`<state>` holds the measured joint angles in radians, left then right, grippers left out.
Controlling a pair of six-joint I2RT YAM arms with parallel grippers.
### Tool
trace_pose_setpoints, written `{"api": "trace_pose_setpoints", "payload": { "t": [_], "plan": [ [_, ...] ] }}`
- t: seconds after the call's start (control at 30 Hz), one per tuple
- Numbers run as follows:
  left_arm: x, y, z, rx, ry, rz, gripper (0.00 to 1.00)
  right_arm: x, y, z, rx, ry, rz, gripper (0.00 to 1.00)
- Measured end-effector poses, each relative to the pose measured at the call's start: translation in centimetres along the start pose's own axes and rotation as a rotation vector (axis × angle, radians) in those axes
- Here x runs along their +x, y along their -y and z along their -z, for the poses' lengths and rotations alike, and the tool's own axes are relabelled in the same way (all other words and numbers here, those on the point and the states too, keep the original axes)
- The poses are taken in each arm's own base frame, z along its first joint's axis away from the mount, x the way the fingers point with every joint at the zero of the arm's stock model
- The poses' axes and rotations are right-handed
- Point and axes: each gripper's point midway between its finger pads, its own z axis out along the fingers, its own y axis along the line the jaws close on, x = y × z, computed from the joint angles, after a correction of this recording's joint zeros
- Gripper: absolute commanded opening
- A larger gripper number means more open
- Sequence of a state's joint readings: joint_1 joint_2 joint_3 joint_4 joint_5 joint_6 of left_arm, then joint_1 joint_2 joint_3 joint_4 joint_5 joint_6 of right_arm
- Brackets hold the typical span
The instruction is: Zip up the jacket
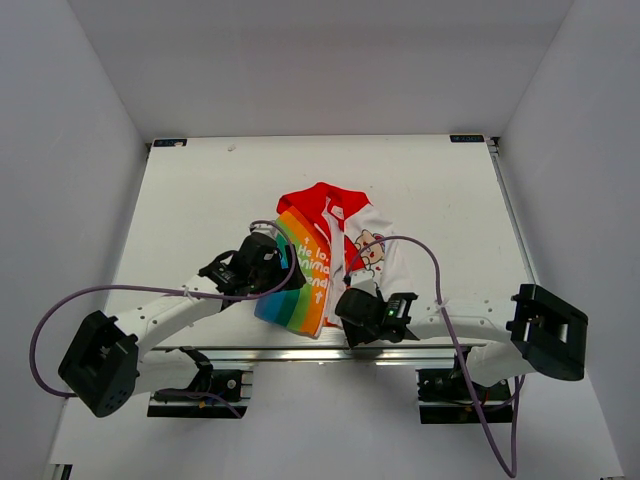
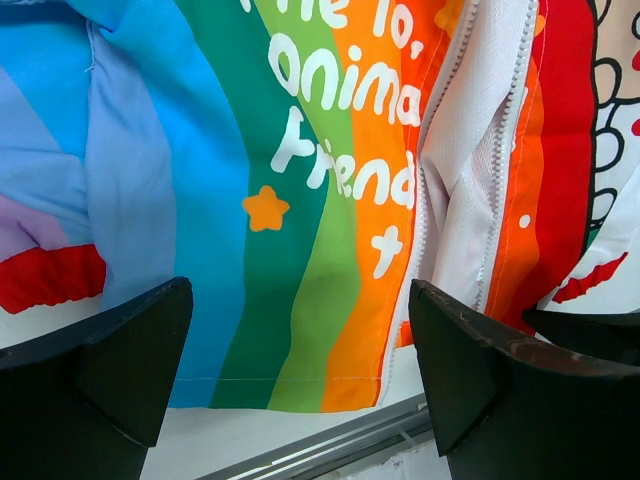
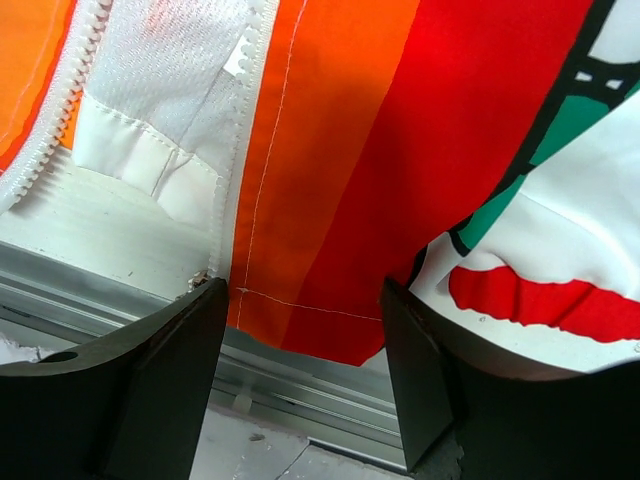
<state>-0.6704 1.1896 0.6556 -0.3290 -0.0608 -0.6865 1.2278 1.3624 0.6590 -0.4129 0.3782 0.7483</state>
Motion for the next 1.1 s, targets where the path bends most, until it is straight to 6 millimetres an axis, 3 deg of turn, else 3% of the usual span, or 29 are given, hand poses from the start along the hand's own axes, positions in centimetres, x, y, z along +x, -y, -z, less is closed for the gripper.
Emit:
{"api": "trace_pose_setpoints", "payload": {
  "t": [0.07,0.17,0.23,0.3,0.37,0.43,0.5,0.7,0.8,0.9,1.0,1.1],
  "plan": [
    [0.0,-0.1,0.0,-0.002,-0.002,0.000,0.98,0.0,-0.1,-0.2,-0.001,-0.003,0.006,0.68],
    [0.1,-0.2,0.0,-0.011,-0.003,0.000,0.98,-0.2,-0.1,-0.4,0.014,-0.002,0.014,0.59],
    [0.1,-0.4,0.1,-0.020,-0.005,0.000,0.98,-0.3,-0.1,-0.6,0.022,0.001,0.016,0.43],
    [0.0,-0.5,0.2,-0.031,-0.007,-0.001,0.98,-0.5,-0.1,-0.9,0.026,0.007,0.006,0.34],
    [0.0,-0.7,0.3,-0.043,-0.008,-0.001,0.98,-0.6,-0.3,-1.1,0.017,0.017,-0.005,0.31],
    [0.0,-0.8,0.5,-0.052,-0.014,-0.003,0.98,-0.7,-0.7,-1.2,-0.005,0.028,-0.014,0.20],
    [0.1,-0.8,0.8,-0.055,-0.020,-0.007,0.98,-1.1,-1.4,-1.3,-0.035,0.043,-0.026,0.00],
    [1.4,0.3,1.7,-0.009,-0.069,-0.045,0.98,-1.1,-2.3,-0.7,-0.105,0.034,-0.035,0.00],
    [3.3,2.0,2.0,0.043,-0.120,-0.105,0.98,-0.9,-2.0,0.3,-0.144,0.024,-0.038,0.00],
    [5.8,3.4,2.0,0.090,-0.193,-0.168,0.98,-2.1,-1.8,1.9,-0.213,0.058,-0.079,0.00],
    [8.3,3.4,1.3,0.072,-0.273,-0.226,0.93,-3.5,-1.1,2.9,-0.269,0.097,-0.133,0.00],
    [10.1,2.6,0.5,0.029,-0.336,-0.262,0.88,-3.6,-0.2,3.0,-0.285,0.101,-0.162,0.00]
  ]
}}
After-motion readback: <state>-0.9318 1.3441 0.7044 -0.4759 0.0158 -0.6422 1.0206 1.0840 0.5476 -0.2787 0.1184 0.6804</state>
